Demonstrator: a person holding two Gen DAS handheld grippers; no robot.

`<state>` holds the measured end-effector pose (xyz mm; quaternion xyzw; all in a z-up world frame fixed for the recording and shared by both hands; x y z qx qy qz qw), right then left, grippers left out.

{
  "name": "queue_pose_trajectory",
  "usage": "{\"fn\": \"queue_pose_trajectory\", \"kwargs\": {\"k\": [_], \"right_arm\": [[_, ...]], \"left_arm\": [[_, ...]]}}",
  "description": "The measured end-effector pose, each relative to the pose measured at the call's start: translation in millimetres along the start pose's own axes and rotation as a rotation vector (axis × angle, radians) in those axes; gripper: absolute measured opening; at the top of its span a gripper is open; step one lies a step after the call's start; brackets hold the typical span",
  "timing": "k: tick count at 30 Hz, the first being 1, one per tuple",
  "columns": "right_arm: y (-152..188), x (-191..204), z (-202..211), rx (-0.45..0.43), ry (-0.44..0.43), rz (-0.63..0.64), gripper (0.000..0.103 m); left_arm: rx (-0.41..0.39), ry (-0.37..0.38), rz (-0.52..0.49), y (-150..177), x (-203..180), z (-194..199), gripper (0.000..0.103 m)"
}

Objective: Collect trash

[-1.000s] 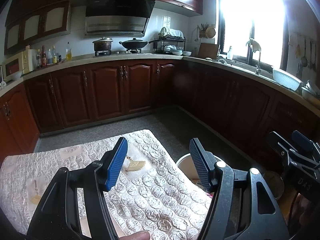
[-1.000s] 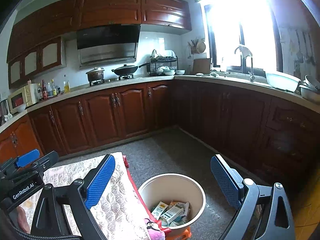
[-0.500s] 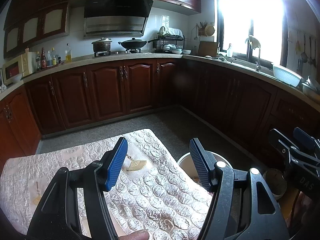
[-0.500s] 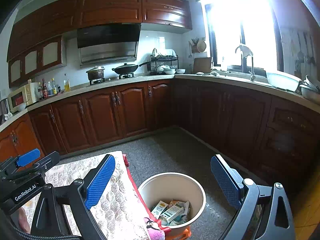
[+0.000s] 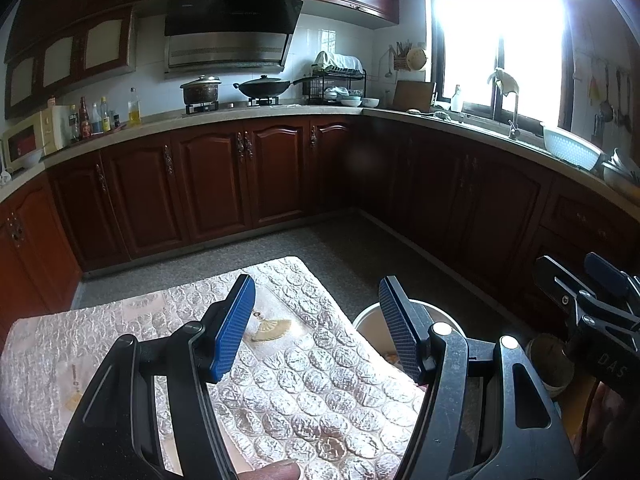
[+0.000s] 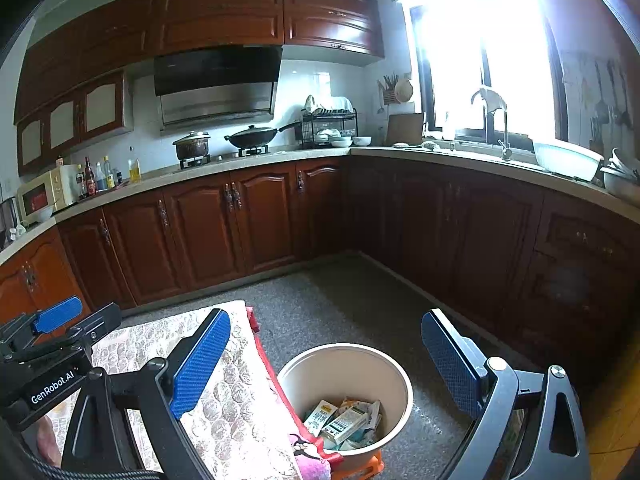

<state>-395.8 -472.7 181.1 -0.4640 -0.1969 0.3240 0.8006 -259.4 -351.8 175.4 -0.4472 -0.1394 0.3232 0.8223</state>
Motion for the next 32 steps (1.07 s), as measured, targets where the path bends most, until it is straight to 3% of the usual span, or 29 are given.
{"fn": "queue_pose_trajectory", "kwargs": {"k": [20, 32], "right_arm": [[-2, -3, -5, 0.013, -0.008, -0.001, 0.095], [1, -3, -18, 0.044, -0.01, 0.015, 0.095]], "left_arm": [[0.008, 0.014, -0.013, 0, 0, -3, 0.063], [0.025, 0.059, -0.003, 3, 14, -15, 0.063]]}}
Point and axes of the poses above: each gripper's, at about its wrist camera, not at the fingertips, and z roughly against the way its jaws point, x to its left, y to its underside, the point moved 2 cm from there along -z, roughly the way its jaws point, and after that the axes turned 12 degrees about x, right-handed, at the moved point
